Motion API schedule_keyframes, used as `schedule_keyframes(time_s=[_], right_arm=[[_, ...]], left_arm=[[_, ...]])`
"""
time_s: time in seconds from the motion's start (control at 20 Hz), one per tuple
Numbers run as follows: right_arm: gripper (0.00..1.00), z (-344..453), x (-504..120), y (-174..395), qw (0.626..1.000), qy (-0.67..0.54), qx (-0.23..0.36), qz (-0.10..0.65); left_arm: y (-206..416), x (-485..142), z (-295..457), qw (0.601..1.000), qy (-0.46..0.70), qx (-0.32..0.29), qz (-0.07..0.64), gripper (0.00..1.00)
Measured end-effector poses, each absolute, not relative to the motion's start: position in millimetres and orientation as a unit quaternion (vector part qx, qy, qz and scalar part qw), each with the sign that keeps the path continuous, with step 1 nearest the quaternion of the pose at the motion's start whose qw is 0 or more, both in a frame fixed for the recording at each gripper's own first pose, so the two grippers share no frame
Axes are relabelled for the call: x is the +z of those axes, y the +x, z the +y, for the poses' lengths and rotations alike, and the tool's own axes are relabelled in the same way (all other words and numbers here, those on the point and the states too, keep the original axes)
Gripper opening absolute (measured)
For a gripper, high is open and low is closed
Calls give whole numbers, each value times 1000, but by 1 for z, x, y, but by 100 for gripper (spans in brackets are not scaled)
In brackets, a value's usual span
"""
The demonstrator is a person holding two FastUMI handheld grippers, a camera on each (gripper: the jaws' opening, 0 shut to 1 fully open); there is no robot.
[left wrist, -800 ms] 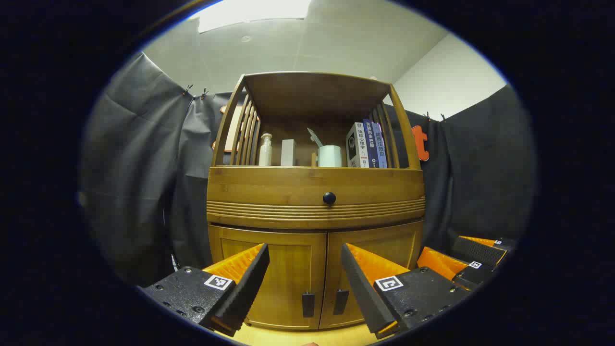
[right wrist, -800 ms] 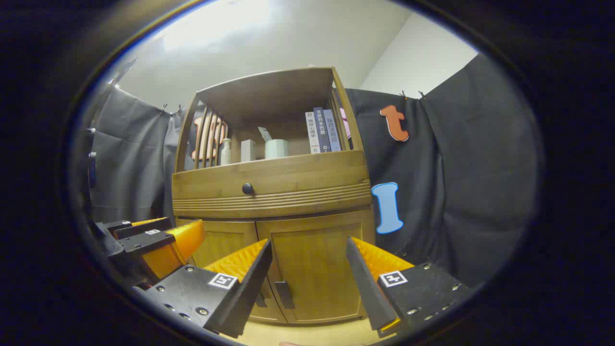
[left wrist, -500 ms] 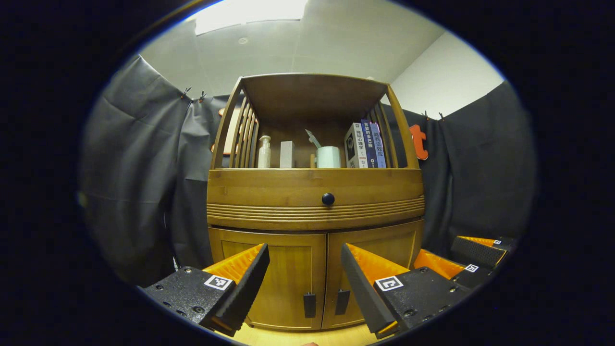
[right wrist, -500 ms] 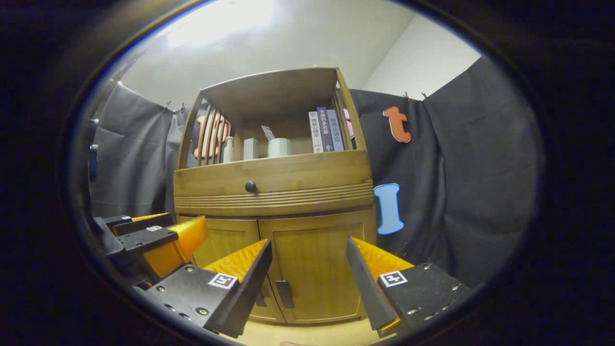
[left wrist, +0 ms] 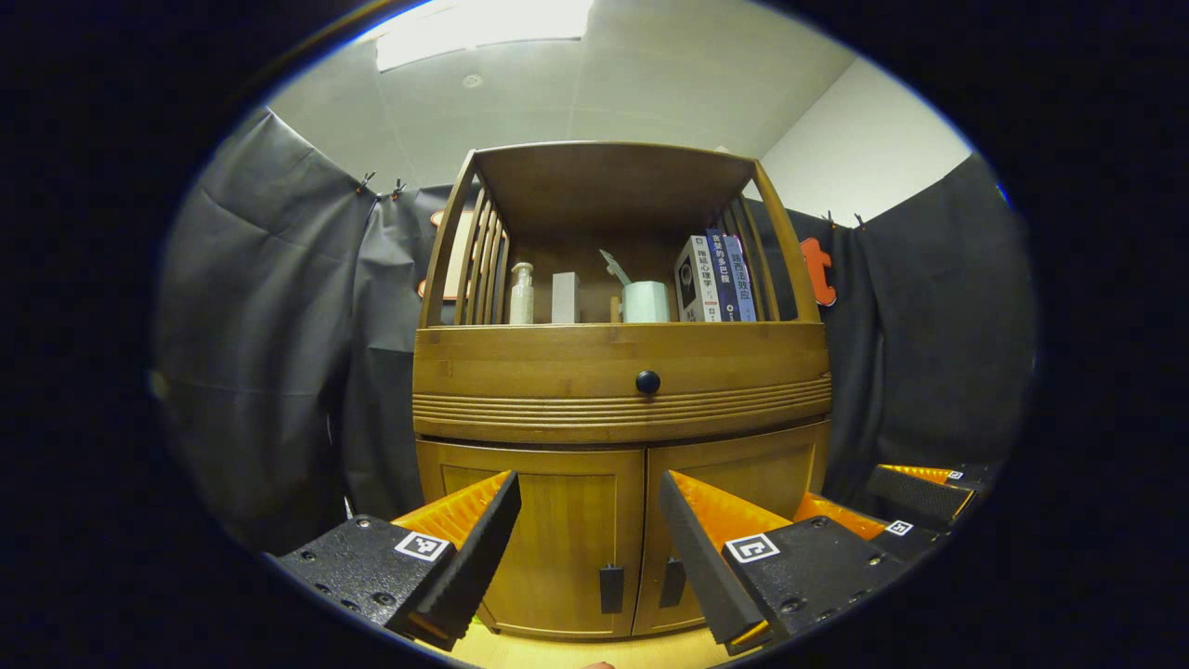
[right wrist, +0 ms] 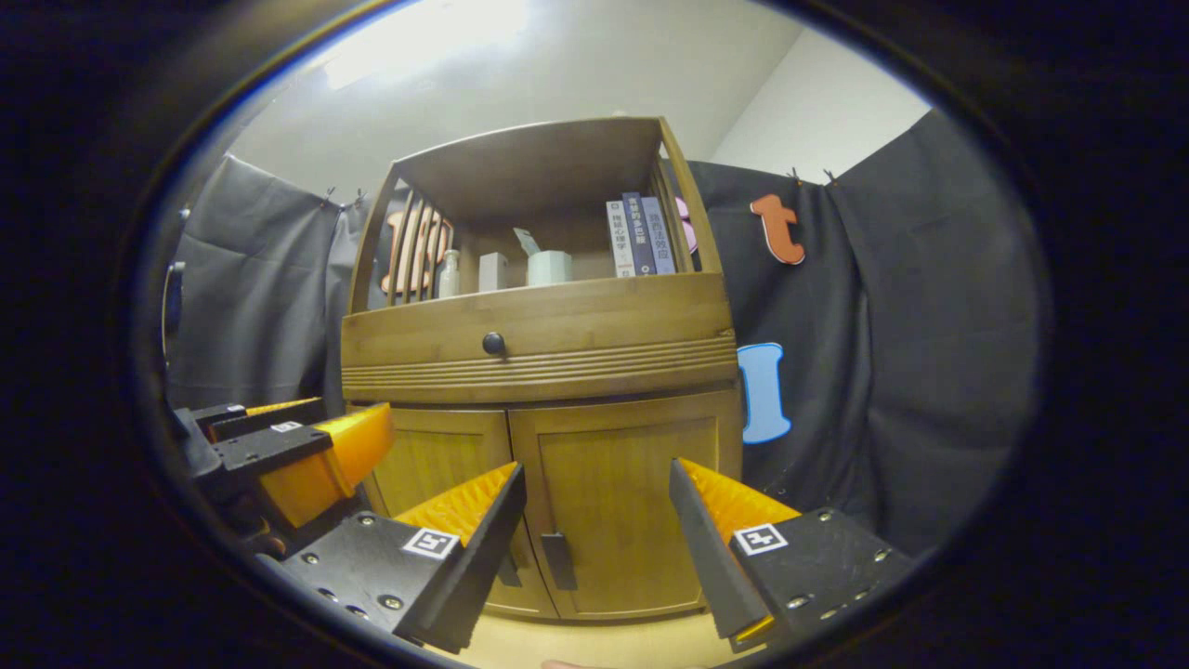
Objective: Open the right door of the double-door shoe cabinet with the right hand, and open the left door with the left hand.
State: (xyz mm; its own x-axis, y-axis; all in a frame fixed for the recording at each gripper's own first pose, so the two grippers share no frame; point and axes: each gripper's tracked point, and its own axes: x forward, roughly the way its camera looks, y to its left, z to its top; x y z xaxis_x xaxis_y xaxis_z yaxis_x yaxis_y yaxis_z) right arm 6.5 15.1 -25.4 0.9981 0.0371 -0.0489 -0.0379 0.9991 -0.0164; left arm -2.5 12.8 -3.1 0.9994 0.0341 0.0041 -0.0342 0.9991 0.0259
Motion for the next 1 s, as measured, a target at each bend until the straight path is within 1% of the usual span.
schedule_keyframes(time_s=[0.05,0.1,0.3,0.5,0.7,0.85,0.9,0.95,1.0], right_arm=[[93,16,-30,9,999,-9,21,28],[91,19,-34,12,999,-10,23,31],[91,25,-57,29,998,-10,35,49],[92,30,-92,55,996,-17,44,77],[92,51,-130,82,991,-19,77,112],[92,64,-163,99,986,-21,88,141],[92,67,-175,105,984,-23,90,153],[92,67,-186,109,982,-25,86,164],[88,65,-200,115,981,-26,79,174]], left_arm=[[-3,-3,15,1000,14,21,-1,87],[-4,-4,19,1000,17,26,-1,87],[-10,-8,45,998,30,63,4,86],[-18,-15,80,993,39,108,12,86],[-23,-22,117,987,45,156,21,87],[-25,-27,138,981,51,184,31,86],[-26,-28,144,979,53,192,33,93],[-25,-28,149,978,55,200,35,93],[-24,-29,155,976,57,206,38,93]])
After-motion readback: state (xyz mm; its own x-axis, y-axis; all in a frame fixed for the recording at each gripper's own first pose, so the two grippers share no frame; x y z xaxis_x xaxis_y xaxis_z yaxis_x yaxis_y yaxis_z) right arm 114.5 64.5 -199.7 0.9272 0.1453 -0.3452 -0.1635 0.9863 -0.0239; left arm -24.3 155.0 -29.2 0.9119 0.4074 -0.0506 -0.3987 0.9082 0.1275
